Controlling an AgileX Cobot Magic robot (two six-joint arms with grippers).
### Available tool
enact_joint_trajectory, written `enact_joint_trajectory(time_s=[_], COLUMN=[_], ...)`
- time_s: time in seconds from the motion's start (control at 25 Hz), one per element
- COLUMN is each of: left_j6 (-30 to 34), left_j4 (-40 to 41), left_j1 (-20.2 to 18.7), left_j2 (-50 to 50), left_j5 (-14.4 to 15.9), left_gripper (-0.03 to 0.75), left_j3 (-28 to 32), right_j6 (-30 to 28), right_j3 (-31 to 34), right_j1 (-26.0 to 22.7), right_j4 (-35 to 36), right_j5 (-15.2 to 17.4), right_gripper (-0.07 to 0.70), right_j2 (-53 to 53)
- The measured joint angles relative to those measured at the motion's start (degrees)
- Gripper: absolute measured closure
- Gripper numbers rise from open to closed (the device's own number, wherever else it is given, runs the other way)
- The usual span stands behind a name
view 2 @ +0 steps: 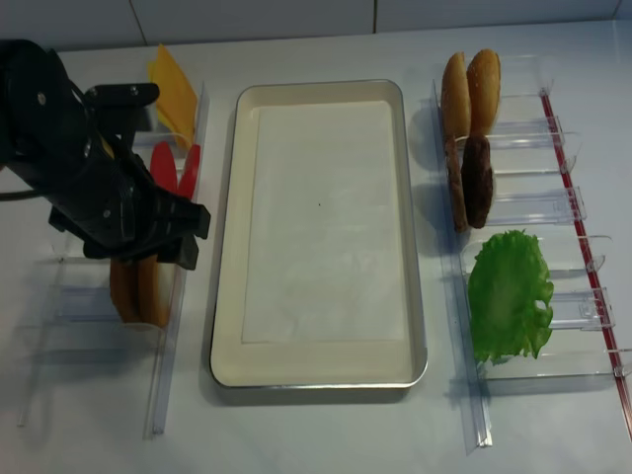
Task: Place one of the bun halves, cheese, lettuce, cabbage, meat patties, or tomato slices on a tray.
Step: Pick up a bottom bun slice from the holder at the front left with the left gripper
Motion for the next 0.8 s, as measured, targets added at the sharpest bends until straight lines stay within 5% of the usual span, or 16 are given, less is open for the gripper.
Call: enact_joint_trajectory(time_s=[0.48,0.8], left_j6=[-2.5,-4.2], left_j4=[3.1,4.1], left_j1=[0.0,0.0], left_j2=[0.0,0.0], left_j5=[0.2,0.2], left_gripper=[0.54,0.552], left_j3=[0.0,0.0], right_j6=[0.0,0.0], right_j3=[0.0,0.0], right_j1=[0.0,0.0], right_j4=[0.0,0.0], right_j5=[0.0,0.0], right_gripper=[0.23,0.23], right_j2=[0.0,0.0])
